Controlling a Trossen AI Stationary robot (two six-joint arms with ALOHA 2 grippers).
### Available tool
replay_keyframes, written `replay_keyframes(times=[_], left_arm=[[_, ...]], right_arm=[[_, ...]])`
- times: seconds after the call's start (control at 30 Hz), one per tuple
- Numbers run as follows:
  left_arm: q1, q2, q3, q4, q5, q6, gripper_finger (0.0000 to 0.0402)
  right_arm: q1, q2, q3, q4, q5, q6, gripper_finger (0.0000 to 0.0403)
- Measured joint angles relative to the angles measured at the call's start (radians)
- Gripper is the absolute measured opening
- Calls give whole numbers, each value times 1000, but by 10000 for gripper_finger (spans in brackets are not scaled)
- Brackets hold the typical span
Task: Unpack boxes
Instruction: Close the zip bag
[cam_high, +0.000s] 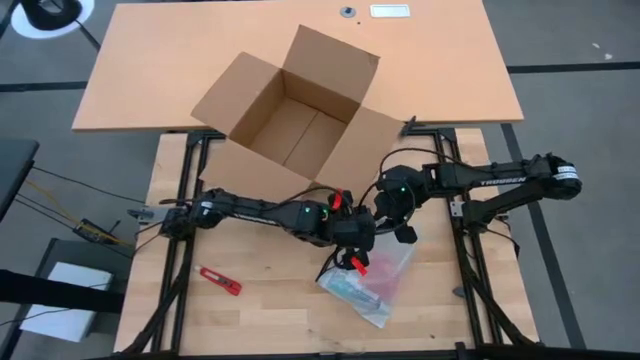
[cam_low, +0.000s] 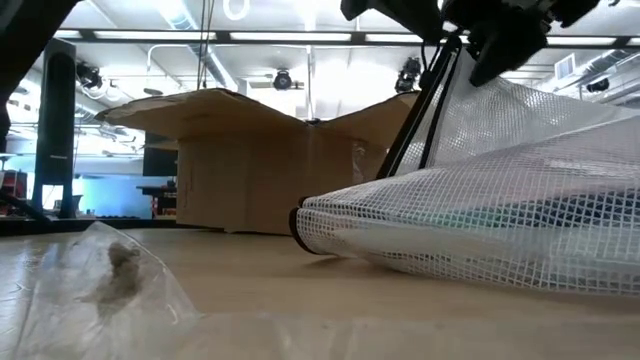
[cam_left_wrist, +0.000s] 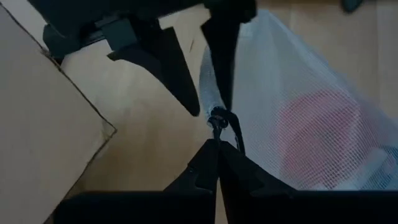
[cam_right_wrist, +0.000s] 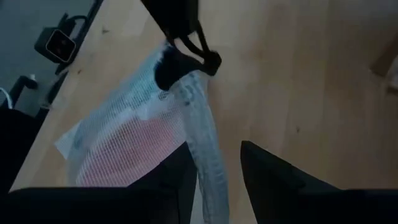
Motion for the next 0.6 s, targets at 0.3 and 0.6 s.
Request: replay_keyframes(times=[0.3, 0.6], left_arm=[[1, 0, 0, -11, 26, -52, 13], [1, -2, 5, -16, 8, -131, 13]], right_arm=[[0, -8, 44, 57, 0, -53, 130], [0, -8, 90, 23, -32, -75, 125]])
